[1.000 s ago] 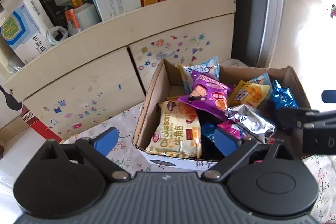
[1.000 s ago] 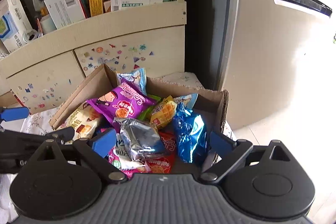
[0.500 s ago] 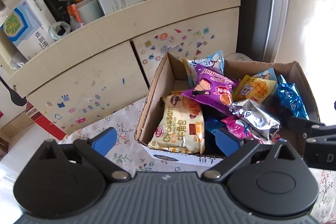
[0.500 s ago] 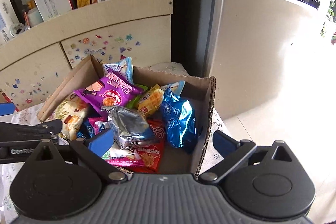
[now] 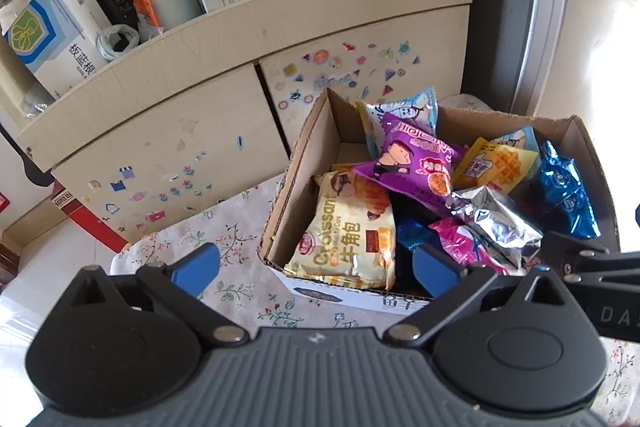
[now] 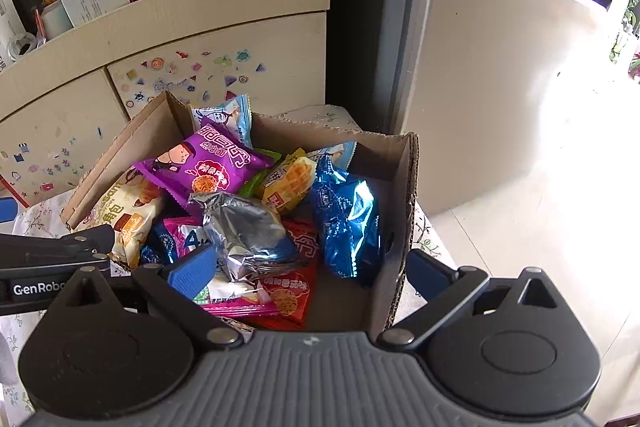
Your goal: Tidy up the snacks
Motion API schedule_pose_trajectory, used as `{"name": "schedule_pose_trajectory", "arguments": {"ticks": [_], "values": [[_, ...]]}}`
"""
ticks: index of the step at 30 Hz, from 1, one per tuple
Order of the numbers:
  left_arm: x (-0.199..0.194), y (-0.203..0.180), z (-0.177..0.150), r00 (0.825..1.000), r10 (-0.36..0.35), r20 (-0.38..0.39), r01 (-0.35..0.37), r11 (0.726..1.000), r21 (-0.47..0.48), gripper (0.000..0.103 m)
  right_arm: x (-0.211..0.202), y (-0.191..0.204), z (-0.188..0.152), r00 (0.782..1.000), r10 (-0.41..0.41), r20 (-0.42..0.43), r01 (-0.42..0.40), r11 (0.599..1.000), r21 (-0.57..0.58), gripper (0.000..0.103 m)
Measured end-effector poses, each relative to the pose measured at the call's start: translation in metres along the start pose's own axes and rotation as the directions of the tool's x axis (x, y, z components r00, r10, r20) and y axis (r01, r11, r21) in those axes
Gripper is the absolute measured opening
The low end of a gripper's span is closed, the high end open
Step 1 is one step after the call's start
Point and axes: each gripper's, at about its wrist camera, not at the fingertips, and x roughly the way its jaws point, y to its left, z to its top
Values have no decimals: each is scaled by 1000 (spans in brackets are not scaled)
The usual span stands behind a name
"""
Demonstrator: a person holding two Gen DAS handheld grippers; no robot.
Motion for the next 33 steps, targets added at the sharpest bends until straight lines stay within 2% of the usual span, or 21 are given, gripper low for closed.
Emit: {"name": "schedule_pose_trajectory", "arguments": {"ticks": [33], "values": [[10,-3,1,1000,26,-15,-25,1000,13,102,5,4,0,1000,-6,-19,6,1000,0,103]]}}
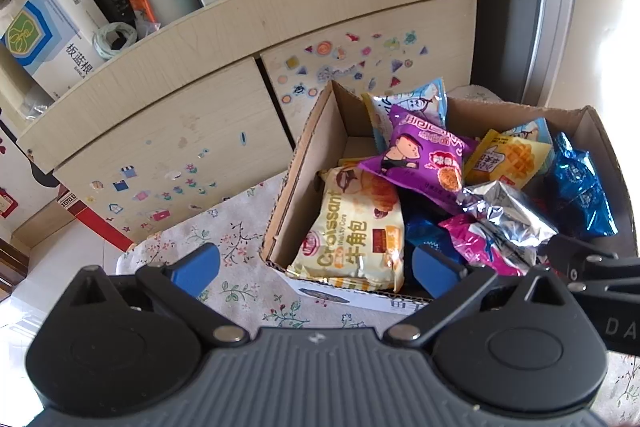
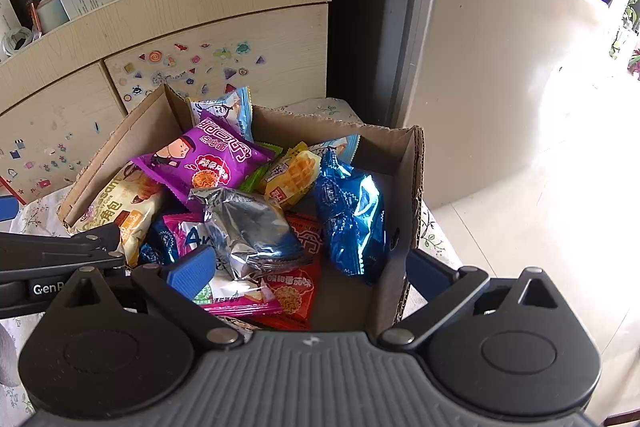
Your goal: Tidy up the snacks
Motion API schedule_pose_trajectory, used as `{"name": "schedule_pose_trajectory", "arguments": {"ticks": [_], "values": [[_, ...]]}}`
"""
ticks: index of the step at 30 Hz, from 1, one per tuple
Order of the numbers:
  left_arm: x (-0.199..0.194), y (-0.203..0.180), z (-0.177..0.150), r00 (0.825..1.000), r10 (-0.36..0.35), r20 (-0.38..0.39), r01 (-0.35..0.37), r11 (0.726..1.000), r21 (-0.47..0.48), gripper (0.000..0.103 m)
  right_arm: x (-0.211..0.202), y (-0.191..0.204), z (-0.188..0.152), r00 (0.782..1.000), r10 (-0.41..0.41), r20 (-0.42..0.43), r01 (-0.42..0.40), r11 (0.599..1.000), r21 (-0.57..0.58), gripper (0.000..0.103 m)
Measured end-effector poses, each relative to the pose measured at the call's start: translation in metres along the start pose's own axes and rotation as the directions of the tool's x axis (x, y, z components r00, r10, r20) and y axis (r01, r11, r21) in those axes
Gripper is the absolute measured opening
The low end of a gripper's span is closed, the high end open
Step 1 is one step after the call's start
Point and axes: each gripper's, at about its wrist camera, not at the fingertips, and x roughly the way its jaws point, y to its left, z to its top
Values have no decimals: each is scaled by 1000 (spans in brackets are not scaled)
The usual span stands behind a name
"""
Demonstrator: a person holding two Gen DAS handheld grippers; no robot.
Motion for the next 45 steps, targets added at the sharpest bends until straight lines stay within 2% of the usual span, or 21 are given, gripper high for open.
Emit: {"name": "schedule_pose_trajectory", "arguments": {"ticks": [20,32,45], "values": [[-10,2,-2,1000,2,20,-2,1000,-3,102,-10,3,-1,1000,-1,9,1,1000,0,103],[-28,9,-8,998,-9,58,9,1000,-6,102,-33,9,-3,999,-11,33,12,999,-41,103],[-62,26,-27,996,12,91,-8,999,-43,102,-68,22,-15,998,6,70,0,996,-85,103]]}}
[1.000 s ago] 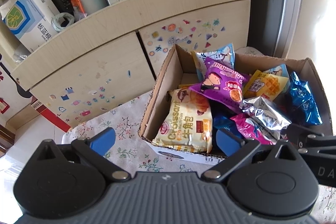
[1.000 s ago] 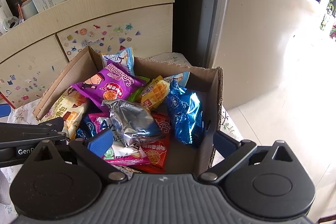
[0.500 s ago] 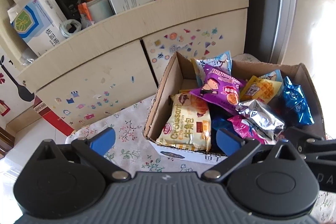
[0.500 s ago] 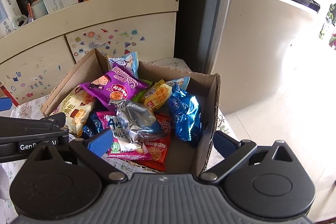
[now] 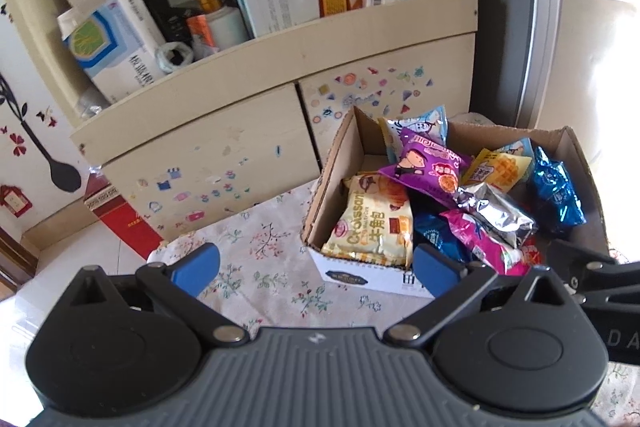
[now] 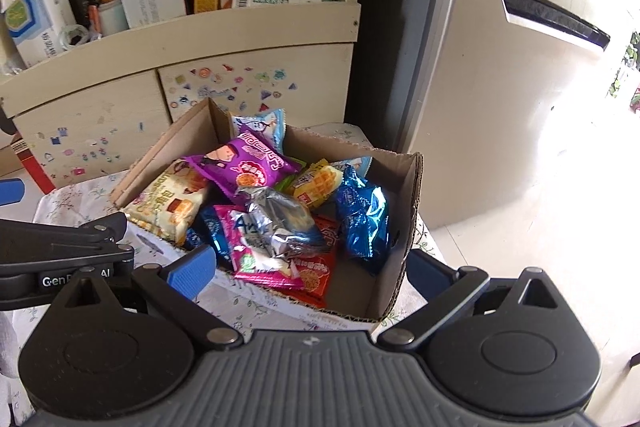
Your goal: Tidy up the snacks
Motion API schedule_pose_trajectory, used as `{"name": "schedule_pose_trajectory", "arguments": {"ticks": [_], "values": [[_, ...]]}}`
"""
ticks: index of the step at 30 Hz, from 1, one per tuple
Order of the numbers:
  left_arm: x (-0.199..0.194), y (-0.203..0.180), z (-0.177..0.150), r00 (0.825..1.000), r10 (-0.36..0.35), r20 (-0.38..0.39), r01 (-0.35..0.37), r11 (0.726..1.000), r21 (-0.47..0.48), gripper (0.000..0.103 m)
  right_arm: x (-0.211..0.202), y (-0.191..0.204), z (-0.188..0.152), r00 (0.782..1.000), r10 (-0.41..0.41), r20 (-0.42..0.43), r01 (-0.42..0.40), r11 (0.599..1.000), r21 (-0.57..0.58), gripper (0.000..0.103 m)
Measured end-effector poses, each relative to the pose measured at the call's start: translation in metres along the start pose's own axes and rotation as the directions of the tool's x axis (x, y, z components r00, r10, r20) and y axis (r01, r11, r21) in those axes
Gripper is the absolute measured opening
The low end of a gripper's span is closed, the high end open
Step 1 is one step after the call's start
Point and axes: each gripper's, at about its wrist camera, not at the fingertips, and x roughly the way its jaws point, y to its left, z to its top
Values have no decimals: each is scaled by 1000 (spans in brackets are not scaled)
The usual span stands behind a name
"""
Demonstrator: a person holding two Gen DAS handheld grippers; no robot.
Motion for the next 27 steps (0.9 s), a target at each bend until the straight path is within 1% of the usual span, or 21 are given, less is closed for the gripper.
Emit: {"name": "schedule_pose_trajectory", "arguments": {"ticks": [5,10,18,23,27], "values": [[-14,10,-10,1000,-2,-16,2,999,-34,102,-18,9,-7,1000,7,23,-6,999,-31,103],[-26,18,-27,999,-13,-39,11,998,-64,102,-29,14,-19,999,36,19,-35,999,-34,103],[-40,24,-59,998,-11,-62,6,998,-67,102,-48,25,-48,997,82,14,-81,995,-51,103],[-46,27,-79,997,-13,-77,8,998,-64,102,-53,27,-71,989,148,-13,-148,989,-15,103],[-46,33,-93,995,-8,-96,2,998,-65,102,-49,30,-88,987,154,-45,-155,988,-6,103]]}}
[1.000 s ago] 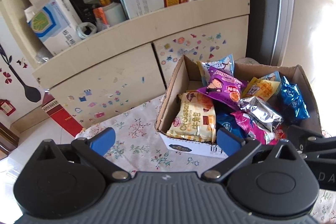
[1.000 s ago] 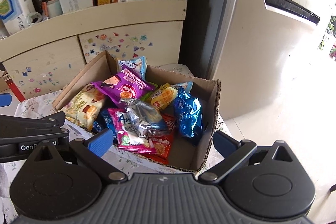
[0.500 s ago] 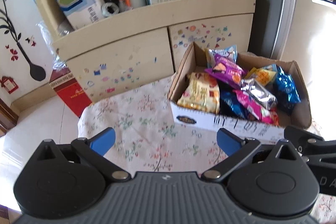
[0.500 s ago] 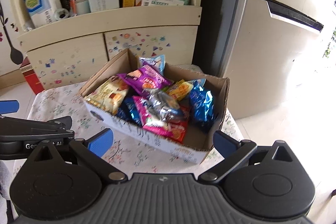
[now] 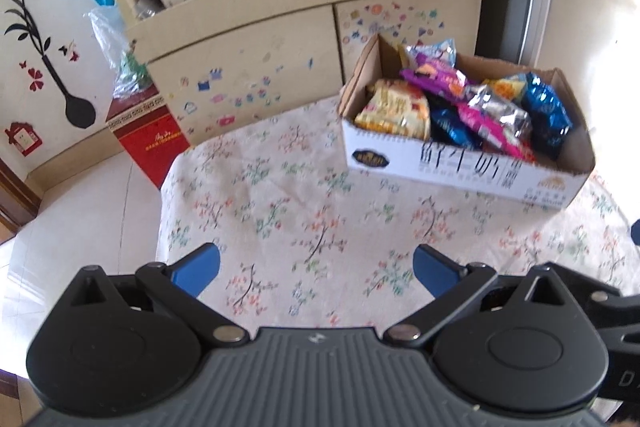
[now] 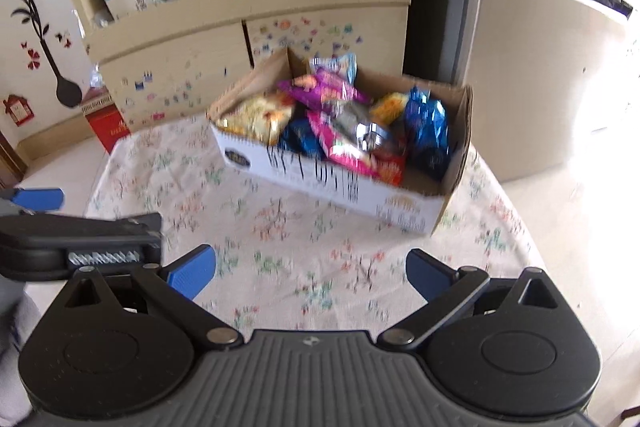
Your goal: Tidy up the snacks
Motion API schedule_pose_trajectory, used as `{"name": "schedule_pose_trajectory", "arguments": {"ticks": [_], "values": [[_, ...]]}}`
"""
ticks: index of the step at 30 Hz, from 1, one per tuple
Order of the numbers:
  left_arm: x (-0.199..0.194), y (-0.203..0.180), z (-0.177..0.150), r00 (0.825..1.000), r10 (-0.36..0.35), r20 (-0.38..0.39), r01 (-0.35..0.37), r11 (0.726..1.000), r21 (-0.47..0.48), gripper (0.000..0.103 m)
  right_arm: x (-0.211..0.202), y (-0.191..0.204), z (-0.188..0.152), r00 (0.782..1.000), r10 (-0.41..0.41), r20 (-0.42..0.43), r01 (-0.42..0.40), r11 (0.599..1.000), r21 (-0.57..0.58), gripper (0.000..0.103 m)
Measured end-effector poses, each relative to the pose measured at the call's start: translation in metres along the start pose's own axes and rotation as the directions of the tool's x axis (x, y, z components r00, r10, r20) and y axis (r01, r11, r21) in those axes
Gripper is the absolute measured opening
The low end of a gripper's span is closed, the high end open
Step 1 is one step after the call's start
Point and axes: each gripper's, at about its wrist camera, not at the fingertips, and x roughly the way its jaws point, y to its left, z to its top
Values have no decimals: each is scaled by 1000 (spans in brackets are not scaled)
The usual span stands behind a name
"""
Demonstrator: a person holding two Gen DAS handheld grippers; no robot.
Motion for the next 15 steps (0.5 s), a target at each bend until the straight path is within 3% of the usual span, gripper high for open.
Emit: {"name": "schedule_pose_trajectory", "arguments": {"ticks": [9,15], "values": [[11,13,-20,999,7,-48,-8,1000,-13,102,41,11,-41,996,-8,-90,7,1000,-15,103],[17,15,-27,998,15,-60,-16,1000,-7,102,67,26,-65,996,1,-85,-8,997,-76,103]]}}
